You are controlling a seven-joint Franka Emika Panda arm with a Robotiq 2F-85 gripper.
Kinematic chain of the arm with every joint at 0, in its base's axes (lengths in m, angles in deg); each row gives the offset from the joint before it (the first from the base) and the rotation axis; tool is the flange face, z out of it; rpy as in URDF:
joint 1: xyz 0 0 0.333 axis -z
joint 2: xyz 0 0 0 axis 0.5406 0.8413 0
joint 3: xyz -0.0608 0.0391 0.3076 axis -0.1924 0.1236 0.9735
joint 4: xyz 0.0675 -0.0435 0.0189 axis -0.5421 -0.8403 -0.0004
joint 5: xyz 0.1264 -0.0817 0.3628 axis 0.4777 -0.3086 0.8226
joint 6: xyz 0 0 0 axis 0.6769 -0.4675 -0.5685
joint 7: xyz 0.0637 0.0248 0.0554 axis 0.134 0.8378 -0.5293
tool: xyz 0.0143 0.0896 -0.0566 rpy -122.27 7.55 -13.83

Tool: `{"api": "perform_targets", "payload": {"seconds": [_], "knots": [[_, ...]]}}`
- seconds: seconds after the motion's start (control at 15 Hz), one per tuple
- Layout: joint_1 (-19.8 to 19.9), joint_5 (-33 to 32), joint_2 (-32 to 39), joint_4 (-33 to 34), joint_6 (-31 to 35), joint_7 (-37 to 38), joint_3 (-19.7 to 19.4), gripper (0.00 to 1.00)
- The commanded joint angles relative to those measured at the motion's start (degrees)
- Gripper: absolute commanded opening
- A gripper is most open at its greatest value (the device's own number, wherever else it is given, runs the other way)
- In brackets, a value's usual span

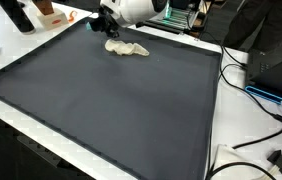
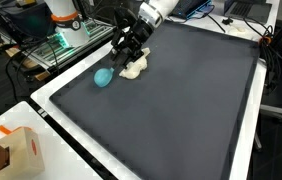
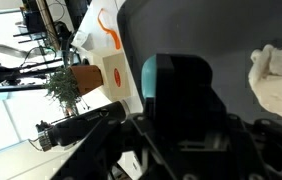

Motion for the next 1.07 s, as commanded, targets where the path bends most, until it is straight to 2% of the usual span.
{"api": "perform_targets", "payload": {"seconds": [0.0, 0.53, 1.0], "knots": [[-1.2, -1.9, -0.3, -0.4, 2.9, -1.3, -0.8, 0.25], [-2.9, -3.3, -1.8, -1.5, 6.7, -3.8, -0.2, 0.25], [-4.4, -2.7, -7.0, -3.4, 9.6, -9.9, 1.3, 0.25]]}}
